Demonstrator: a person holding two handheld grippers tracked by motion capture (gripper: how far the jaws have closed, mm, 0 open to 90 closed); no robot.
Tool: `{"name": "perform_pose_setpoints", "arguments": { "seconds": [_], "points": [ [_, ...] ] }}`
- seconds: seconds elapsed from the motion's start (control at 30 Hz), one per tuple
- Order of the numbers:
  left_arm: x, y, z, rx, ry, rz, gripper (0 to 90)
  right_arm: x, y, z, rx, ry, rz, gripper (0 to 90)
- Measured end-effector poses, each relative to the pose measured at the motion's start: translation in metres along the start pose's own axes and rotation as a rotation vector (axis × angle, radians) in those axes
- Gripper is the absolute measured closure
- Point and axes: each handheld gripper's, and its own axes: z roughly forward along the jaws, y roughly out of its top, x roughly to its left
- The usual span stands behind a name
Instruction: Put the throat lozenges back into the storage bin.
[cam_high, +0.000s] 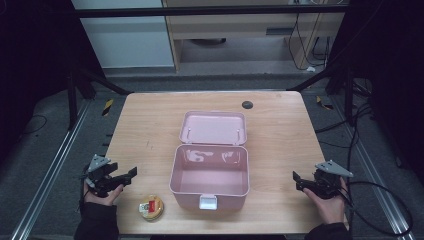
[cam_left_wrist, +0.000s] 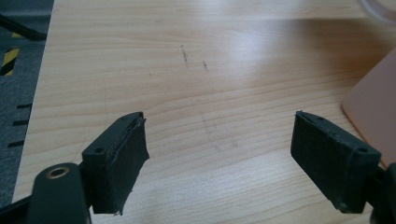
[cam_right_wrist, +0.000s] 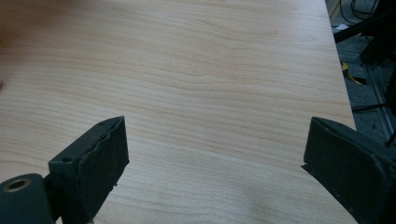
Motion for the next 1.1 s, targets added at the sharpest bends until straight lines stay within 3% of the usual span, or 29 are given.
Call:
{"name": "perform_pose_setpoints", "arguments": {
  "seconds": [0.2, 0.27, 0.3, 0.47, 0.9, 1.1],
  "points": [
    [-0.002, 0.015, -0.007, 0.009, -0.073, 0.049, 17.8, 0.003, 0.002, -0.001, 0.004, 0.016, -0.001, 5.7],
    [-0.004, 0.021, -0.011, 0.022, -0.104, 0.094, 17.9, 0.004, 0.002, -0.001, 0.005, 0.012, -0.013, 5.6],
    [-0.004, 0.021, -0.011, 0.022, -0.104, 0.094, 17.9, 0.004, 0.002, -0.001, 0.005, 0.012, -0.013, 5.6],
    [-0.009, 0.028, -0.019, 0.068, -0.140, 0.172, 17.1, 0.005, 0.002, 0.000, 0.007, 0.013, -0.021, 5.4],
    [-0.007, 0.042, -0.044, 0.137, -0.233, 0.282, 15.2, 0.006, 0.001, 0.001, 0.010, 0.020, -0.033, 4.9],
    [-0.011, 0.046, -0.050, 0.178, -0.277, 0.363, 14.7, 0.007, 0.000, 0.001, 0.010, 0.030, -0.037, 4.8]
  ]
}}
